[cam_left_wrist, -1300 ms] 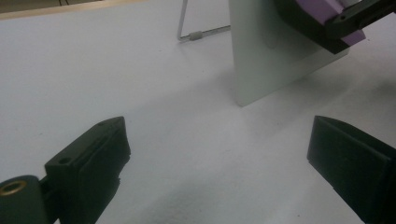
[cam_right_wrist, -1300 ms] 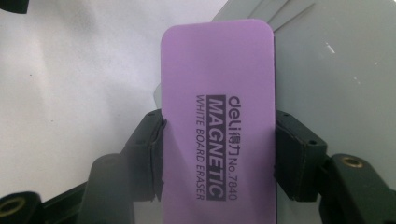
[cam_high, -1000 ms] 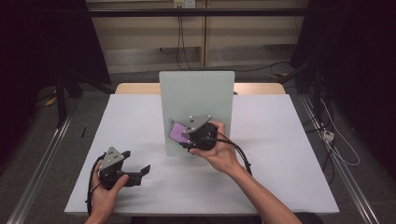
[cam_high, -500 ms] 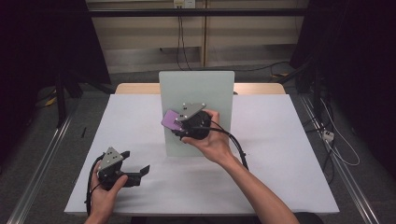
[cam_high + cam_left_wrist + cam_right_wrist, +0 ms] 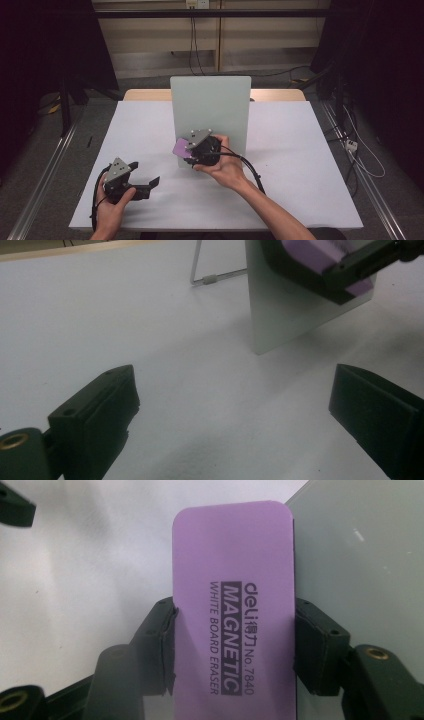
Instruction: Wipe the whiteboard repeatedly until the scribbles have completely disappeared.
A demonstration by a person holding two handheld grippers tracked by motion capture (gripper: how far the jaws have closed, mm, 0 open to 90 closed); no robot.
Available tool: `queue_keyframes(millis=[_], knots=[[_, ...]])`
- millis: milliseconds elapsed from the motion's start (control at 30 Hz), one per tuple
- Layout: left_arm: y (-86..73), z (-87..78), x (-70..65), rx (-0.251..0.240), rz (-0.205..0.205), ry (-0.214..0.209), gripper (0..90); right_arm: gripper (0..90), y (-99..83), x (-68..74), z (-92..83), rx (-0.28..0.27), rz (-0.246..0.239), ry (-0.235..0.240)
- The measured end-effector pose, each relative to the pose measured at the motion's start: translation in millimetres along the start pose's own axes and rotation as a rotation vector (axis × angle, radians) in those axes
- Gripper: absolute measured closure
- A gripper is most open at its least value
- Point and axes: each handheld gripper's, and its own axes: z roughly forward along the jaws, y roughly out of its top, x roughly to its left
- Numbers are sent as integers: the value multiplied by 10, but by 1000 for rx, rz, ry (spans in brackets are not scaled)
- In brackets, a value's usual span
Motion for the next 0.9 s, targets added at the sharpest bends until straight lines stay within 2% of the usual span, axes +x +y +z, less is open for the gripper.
queue_keyframes(millis=[167,333,467,667,900], knots=[[0,1,-1,0,-1,-2,54,416,-76,101,126,41,-28,33],[-2,-2,3,0,-3,-1,54,416,-132,152,199,61,-29,68],[-1,-7,5,-1,2,2,54,416,-143,152,203,62,-30,72],[-3,-2,9,-1,-6,-1,54,415,-109,50,61,30,-13,40],[0,10,2,5,5,-5,54,415,31,-156,-214,-44,23,-36]])
